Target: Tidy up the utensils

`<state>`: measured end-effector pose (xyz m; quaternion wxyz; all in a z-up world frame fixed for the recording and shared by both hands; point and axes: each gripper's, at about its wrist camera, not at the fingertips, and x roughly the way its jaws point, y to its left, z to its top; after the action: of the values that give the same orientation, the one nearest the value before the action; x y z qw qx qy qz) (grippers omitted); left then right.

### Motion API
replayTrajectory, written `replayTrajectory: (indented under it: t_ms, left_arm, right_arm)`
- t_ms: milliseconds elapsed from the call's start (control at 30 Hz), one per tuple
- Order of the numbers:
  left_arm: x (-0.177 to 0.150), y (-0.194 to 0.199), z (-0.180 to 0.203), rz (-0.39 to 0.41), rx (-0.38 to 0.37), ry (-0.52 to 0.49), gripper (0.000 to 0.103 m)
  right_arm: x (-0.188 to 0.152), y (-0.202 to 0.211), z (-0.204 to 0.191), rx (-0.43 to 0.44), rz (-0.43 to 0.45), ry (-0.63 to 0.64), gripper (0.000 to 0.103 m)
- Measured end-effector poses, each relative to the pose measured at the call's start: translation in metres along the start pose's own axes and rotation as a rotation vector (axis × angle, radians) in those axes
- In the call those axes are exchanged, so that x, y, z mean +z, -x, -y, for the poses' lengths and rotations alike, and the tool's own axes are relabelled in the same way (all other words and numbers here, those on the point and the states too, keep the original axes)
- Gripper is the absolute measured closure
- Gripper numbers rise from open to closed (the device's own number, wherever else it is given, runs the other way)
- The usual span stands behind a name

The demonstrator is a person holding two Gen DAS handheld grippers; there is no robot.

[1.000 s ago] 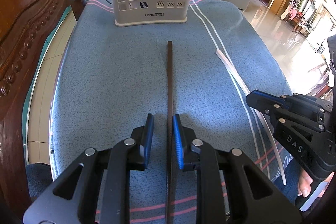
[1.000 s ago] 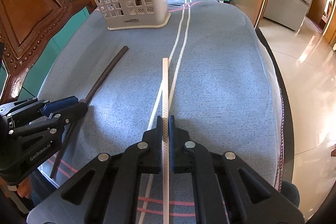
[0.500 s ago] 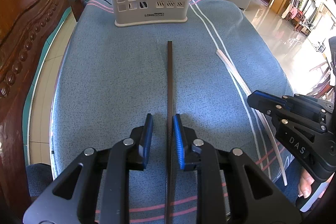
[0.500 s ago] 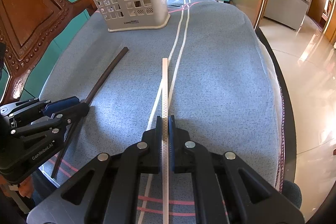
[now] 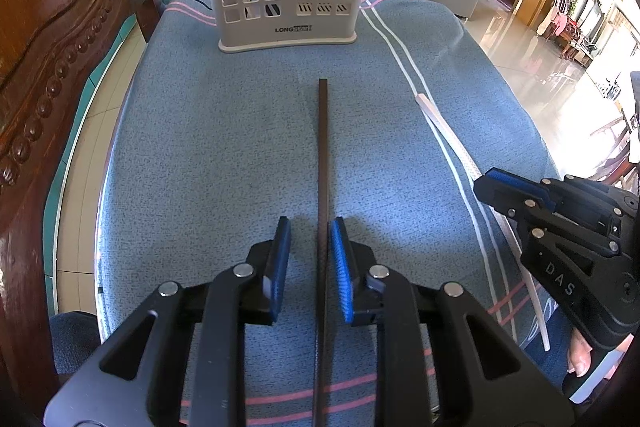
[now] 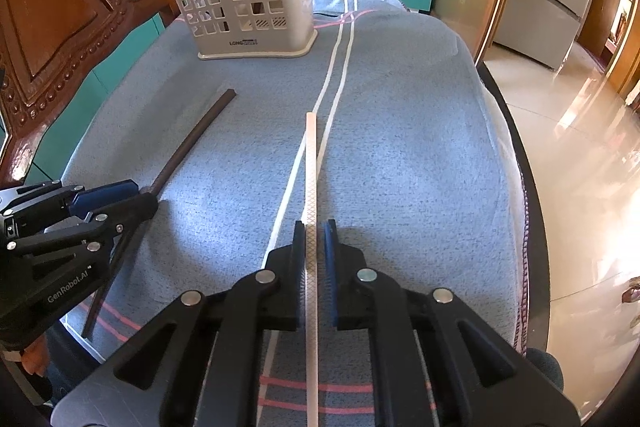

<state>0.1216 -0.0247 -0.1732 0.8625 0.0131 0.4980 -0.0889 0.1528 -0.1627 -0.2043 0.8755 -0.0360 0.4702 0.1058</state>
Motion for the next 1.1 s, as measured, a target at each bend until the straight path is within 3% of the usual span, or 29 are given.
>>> replayTrajectory:
  t_ms: [267,400,600,967,1100]
  left_arm:
    - [0.001,-0.001,-0.001,-0.005,-0.005,-0.001,0.08]
    - [0.01,-0.003,-0.007,-0.016,0.0,0.027,0.067]
    - [0.032,-0.016,-0.015,-0.022,-0.017,0.057,0.067]
    - [0.078,-0.042,-0.005,-0.053,0.064,0.002,0.066]
    - [0.084,-0.044,-0.007,-0.053,0.071,-0.004,0.065]
  right_arm:
    - [0.0,-0.001,-0.002,-0.028,0.002,0.017,0.085]
    - [0.005,-0.004,-0.001,-0.047,-0.009,0.024,0.083]
    - [0.013,-0.011,0.0,-0.054,-0.016,0.028,0.079]
    - [0.04,-0.03,0.004,-0.082,-0.034,-0.002,0.06]
    - [0.041,-0.031,0.004,-0.079,-0.036,0.009,0.059]
